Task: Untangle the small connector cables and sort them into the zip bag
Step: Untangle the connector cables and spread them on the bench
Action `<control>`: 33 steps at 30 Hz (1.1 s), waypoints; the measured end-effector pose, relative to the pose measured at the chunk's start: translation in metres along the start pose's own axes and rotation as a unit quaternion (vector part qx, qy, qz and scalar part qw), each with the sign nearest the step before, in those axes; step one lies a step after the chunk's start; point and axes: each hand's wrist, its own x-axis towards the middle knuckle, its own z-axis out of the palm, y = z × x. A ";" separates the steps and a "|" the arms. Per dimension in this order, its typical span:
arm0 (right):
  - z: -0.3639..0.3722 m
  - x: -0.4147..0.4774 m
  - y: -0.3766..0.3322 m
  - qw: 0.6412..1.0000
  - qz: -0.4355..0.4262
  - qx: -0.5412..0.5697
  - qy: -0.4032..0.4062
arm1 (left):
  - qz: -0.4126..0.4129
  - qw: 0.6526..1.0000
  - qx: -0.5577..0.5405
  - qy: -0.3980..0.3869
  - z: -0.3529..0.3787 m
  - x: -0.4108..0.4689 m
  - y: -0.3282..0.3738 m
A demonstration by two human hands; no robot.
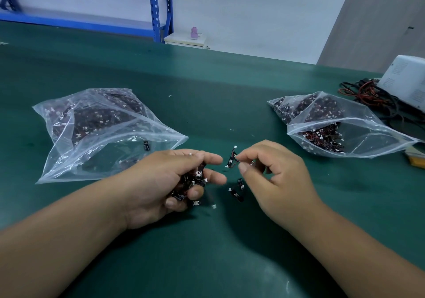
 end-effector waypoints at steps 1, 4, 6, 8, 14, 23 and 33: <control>0.000 0.000 -0.003 1.000 -0.019 -0.008 -0.014 | 0.002 1.000 0.001 0.003 0.000 0.000 0.000; 0.002 -0.004 -0.012 0.995 -0.076 -0.042 -0.058 | 0.003 1.000 -0.011 0.005 0.000 0.001 -0.001; 0.006 -0.006 -0.018 0.990 -0.087 -0.071 -0.080 | 0.002 1.000 -0.010 0.002 0.000 0.002 0.000; 0.009 -0.007 -0.019 0.989 -0.078 -0.101 -0.077 | 0.002 1.000 -0.006 -0.001 0.000 0.001 0.000; 0.012 -0.003 -0.025 0.986 -0.100 -0.106 -0.082 | 0.008 0.999 0.027 -0.023 0.002 -0.001 0.000; 0.021 -0.002 -0.029 0.981 -0.112 -0.138 -0.078 | 0.027 0.998 0.041 -0.038 0.001 -0.001 0.000; 0.023 -0.003 -0.026 0.984 -0.125 -0.102 -0.077 | 0.008 1.000 0.017 -0.023 -0.003 0.003 -0.001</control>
